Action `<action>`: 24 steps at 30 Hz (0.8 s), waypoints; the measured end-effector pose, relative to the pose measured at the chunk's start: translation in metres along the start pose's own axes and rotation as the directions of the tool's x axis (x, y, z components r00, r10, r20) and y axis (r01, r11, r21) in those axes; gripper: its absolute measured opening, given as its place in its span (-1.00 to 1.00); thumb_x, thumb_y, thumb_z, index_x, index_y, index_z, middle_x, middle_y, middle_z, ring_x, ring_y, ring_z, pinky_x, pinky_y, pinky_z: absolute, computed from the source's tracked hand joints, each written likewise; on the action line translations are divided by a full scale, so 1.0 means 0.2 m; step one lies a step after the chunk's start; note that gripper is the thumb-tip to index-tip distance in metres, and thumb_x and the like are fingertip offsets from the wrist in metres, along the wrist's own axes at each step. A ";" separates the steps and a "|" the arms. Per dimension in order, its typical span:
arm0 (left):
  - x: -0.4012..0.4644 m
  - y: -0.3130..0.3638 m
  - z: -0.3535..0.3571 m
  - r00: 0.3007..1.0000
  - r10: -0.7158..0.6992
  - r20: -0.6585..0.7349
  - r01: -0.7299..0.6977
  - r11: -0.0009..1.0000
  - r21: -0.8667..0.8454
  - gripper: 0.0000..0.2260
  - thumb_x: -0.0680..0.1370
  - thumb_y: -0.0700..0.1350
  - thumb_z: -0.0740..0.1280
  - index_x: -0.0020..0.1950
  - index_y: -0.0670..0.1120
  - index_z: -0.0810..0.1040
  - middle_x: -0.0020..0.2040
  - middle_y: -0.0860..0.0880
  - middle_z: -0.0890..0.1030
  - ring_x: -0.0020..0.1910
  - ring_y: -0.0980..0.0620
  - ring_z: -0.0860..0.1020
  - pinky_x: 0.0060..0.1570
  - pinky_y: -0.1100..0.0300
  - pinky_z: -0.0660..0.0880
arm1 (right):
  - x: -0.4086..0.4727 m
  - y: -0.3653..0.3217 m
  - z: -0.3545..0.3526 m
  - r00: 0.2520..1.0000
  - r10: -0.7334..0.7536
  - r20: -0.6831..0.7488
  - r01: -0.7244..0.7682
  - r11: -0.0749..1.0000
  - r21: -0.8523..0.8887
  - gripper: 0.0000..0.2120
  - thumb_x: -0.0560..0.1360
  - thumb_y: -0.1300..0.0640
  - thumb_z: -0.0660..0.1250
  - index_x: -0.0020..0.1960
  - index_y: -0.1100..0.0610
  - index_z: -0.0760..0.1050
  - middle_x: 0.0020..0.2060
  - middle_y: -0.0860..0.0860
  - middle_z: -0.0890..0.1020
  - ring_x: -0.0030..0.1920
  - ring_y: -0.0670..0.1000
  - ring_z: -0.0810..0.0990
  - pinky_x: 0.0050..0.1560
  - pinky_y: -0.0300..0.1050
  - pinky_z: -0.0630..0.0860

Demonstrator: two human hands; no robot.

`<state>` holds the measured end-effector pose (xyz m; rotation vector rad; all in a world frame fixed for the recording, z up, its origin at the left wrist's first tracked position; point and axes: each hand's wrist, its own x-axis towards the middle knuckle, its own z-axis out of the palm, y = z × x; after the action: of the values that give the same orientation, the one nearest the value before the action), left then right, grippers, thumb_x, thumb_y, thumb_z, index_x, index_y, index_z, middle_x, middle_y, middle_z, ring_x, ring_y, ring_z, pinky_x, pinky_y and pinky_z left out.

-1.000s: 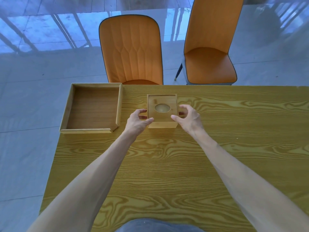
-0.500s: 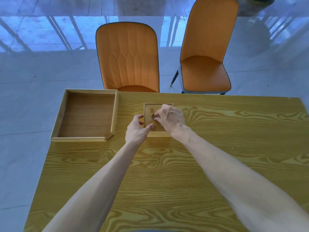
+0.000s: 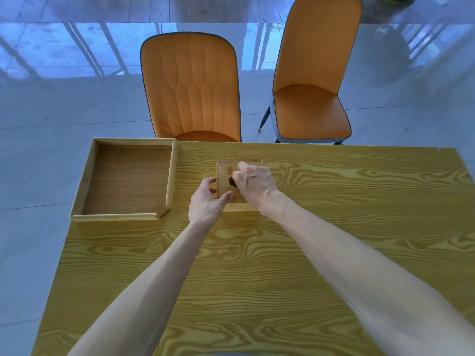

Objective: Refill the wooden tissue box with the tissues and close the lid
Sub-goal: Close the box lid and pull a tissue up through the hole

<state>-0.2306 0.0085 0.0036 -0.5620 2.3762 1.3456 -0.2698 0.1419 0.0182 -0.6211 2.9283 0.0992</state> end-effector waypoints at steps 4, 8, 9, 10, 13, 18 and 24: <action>-0.01 0.00 0.00 1.000 0.002 0.000 -0.002 1.000 0.005 -0.41 0.48 0.08 0.45 0.46 0.03 0.34 0.25 -0.03 0.56 0.04 -0.02 0.59 0.00 0.04 0.55 | -0.01 0.00 -0.02 0.999 -0.034 -0.002 0.034 0.999 -0.017 -0.81 0.53 0.43 0.25 -0.02 0.23 0.59 -0.08 0.13 0.58 -0.16 0.10 0.64 -0.31 -0.12 0.38; -0.01 0.00 0.00 1.000 0.001 -0.004 -0.001 1.000 0.005 -0.41 0.48 0.09 0.46 0.45 0.05 0.34 0.25 -0.02 0.57 0.07 -0.03 0.60 0.06 -0.01 0.56 | -0.03 0.00 0.04 0.999 -0.002 -0.053 0.004 1.000 0.027 -0.86 0.47 0.42 0.37 -0.07 0.22 0.60 -0.14 0.11 0.58 -0.22 0.07 0.64 -0.38 -0.14 0.39; -0.01 0.00 0.00 1.000 0.002 -0.005 -0.002 1.000 0.005 -0.41 0.48 0.09 0.46 0.45 0.05 0.34 0.24 -0.02 0.57 0.07 -0.03 0.60 0.06 -0.01 0.57 | -0.04 0.00 0.06 0.995 0.024 -0.100 -0.017 0.998 0.068 -0.90 0.47 0.37 0.41 -0.08 0.21 0.61 -0.14 0.10 0.59 -0.22 0.06 0.65 -0.39 -0.15 0.41; -0.01 0.00 0.00 1.000 0.001 -0.006 -0.001 1.000 0.003 -0.41 0.48 0.08 0.46 0.45 0.05 0.34 0.24 -0.02 0.57 0.07 -0.03 0.60 0.06 -0.01 0.57 | -0.05 0.01 0.07 0.989 0.052 -0.140 -0.034 0.992 0.124 -0.95 0.49 0.31 0.43 -0.06 0.21 0.61 -0.12 0.10 0.59 -0.18 0.05 0.65 -0.37 -0.16 0.46; -0.01 0.00 0.00 1.000 0.003 -0.003 -0.003 1.000 -0.005 -0.42 0.48 0.07 0.46 0.45 0.05 0.34 0.23 -0.02 0.57 0.05 -0.02 0.60 0.06 -0.01 0.56 | -0.08 0.03 0.09 0.970 0.136 -0.200 -0.064 0.942 0.329 -0.85 0.60 0.13 0.32 0.04 0.21 0.58 -0.02 0.11 0.57 -0.05 0.05 0.63 -0.24 -0.12 0.58; -0.01 0.00 0.00 1.000 -0.002 0.005 0.002 1.000 -0.030 -0.42 0.48 0.06 0.46 0.45 0.04 0.35 0.22 -0.02 0.57 0.06 -0.02 0.59 0.05 0.02 0.56 | -0.12 0.06 0.12 0.953 0.182 -0.243 -0.050 0.883 0.467 -0.85 0.62 0.16 0.27 0.06 0.23 0.56 0.01 0.12 0.51 -0.15 0.04 0.58 -0.23 -0.25 0.41; -0.01 0.00 0.00 1.000 0.006 0.004 -0.006 0.999 -0.036 -0.42 0.49 0.05 0.46 0.46 0.02 0.35 0.22 -0.02 0.57 0.05 -0.01 0.60 0.02 0.06 0.54 | -0.15 0.06 0.17 0.954 0.200 -0.222 -0.038 0.818 0.574 -0.72 0.62 0.01 0.28 0.22 0.17 0.50 0.14 0.08 0.60 -0.07 0.05 0.67 -0.18 -0.08 0.61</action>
<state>-0.2289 0.0095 0.0039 -0.5619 2.3566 1.3939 -0.2437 0.1682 -0.0098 -0.3680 3.0042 -0.8840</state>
